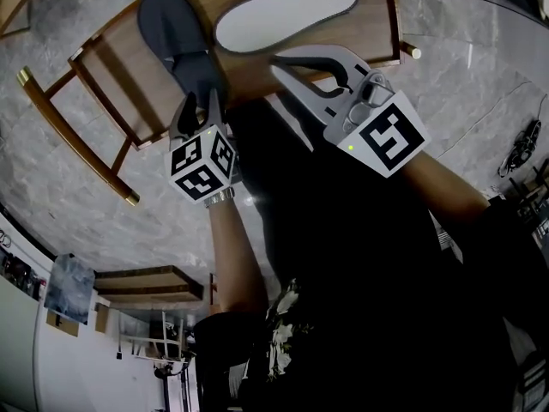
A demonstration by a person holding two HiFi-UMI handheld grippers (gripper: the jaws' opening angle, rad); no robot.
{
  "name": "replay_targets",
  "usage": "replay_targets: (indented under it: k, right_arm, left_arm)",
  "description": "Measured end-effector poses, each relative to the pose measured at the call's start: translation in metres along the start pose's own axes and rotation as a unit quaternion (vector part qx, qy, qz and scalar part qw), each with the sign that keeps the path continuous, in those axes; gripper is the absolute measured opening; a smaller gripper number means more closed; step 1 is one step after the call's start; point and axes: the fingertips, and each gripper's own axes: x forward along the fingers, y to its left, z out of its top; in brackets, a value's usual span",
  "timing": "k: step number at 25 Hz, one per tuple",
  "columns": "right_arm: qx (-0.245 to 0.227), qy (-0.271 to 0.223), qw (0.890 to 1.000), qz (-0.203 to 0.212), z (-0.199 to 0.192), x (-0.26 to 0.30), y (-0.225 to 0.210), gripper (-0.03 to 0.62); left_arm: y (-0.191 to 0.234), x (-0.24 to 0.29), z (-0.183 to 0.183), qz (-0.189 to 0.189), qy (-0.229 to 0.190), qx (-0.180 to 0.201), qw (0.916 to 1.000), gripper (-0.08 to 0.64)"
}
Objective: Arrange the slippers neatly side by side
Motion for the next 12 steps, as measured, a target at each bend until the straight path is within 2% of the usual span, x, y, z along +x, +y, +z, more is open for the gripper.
replay_targets:
  k: [3,5,7,8,9,10,12]
  right_arm:
    - [-0.002,0.009,1.000,0.021,-0.002,0.008,-0.019,-0.006]
    - [-0.016,0.024,0.998,0.047,0.000,0.016,-0.038,-0.006]
    - [-0.052,0.056,0.994,0.084,-0.002,0.024,-0.056,-0.006]
    - [-0.075,0.081,0.988,0.107,-0.007,0.029,-0.064,0.043]
    - [-0.096,0.110,0.981,0.130,-0.013,0.035,-0.072,0.146]
    - [-0.111,0.140,0.972,0.150,-0.019,0.040,-0.080,0.172]
    - [-0.132,0.189,0.958,0.168,-0.031,0.047,-0.096,0.176]
  left_arm:
    - [-0.032,-0.013,0.019,-0.035,-0.029,0.031,0.9985,0.158]
    - [-0.069,-0.005,0.021,-0.076,-0.027,0.043,0.9959,0.158]
    - [-0.104,0.008,0.018,-0.110,-0.015,0.050,0.9926,0.158]
    - [-0.118,0.014,0.018,-0.122,-0.010,0.053,0.9911,0.160]
    - [-0.129,0.020,0.018,-0.132,-0.006,0.054,0.9898,0.159]
    - [-0.137,0.025,0.017,-0.141,-0.002,0.052,0.9886,0.161]
    - [-0.149,0.033,0.015,-0.154,0.006,0.043,0.9871,0.162]
